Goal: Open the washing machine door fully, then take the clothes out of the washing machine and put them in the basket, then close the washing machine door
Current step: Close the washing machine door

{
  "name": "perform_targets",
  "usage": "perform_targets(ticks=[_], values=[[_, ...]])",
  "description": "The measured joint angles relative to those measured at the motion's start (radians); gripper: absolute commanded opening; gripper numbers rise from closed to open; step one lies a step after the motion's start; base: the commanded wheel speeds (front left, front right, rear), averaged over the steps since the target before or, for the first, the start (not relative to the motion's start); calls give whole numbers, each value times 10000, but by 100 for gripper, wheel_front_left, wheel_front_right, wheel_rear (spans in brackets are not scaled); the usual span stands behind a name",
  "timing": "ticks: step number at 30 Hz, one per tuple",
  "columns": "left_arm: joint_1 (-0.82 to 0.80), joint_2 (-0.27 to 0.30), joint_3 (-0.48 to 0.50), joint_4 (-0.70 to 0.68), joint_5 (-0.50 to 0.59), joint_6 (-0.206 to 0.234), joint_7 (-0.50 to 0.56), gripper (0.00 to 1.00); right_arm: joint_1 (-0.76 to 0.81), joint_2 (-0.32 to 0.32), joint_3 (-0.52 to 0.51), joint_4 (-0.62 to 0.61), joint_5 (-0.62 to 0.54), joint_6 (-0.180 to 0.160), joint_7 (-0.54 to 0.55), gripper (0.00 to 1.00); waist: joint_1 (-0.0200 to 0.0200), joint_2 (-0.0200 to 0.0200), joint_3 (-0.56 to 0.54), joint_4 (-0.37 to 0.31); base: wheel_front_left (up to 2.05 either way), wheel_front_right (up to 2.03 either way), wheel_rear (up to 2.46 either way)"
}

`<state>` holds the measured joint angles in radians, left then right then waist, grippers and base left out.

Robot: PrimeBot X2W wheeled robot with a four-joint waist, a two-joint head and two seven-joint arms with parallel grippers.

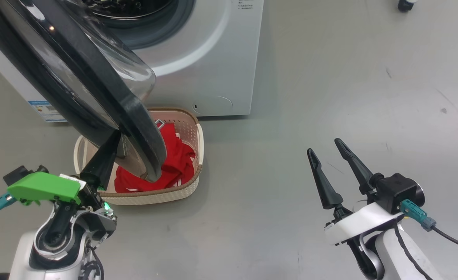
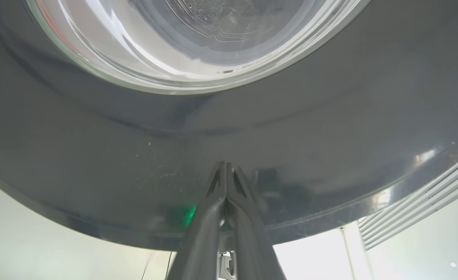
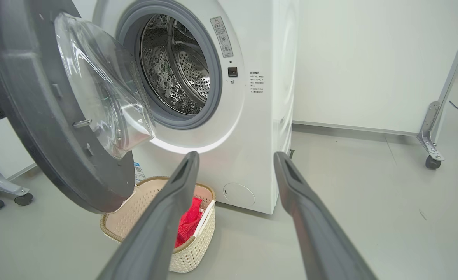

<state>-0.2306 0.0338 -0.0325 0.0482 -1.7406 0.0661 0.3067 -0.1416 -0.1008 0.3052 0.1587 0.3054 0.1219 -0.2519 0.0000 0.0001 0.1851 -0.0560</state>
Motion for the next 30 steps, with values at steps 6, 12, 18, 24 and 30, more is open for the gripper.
perform_targets(ticks=[6, 12, 18, 24, 30], values=[[-396, -4, 207, -90, -805, 36, -284, 0, -220, 61, 73, -12, 4, 0, 0, 100, 0, 0, 332, -538, 0, 0, 0], [-956, 0, 278, -125, -1235, 140, -675, 0, -379, 61, -46, -81, 21, 0, 0, 100, 0, 0, 700, -1120, 0, 0, 0], [-1409, -4, 211, -130, -1235, 184, -897, 0, -554, 98, -71, -109, 88, 0, 0, 100, 0, 0, 1044, -1598, 0, 0, 0], [-1954, -8, 384, 104, -1513, 255, -1434, 0, -717, 190, -146, -150, 119, 2, 0, 100, 0, 0, 1430, -2195, 0, 0, 0], [-2564, -6, 516, 351, -1482, 255, -1852, 0, -810, 288, -155, -155, 209, 2, 0, 100, 0, 0, 1764, -2788, 0, 0, 0]])
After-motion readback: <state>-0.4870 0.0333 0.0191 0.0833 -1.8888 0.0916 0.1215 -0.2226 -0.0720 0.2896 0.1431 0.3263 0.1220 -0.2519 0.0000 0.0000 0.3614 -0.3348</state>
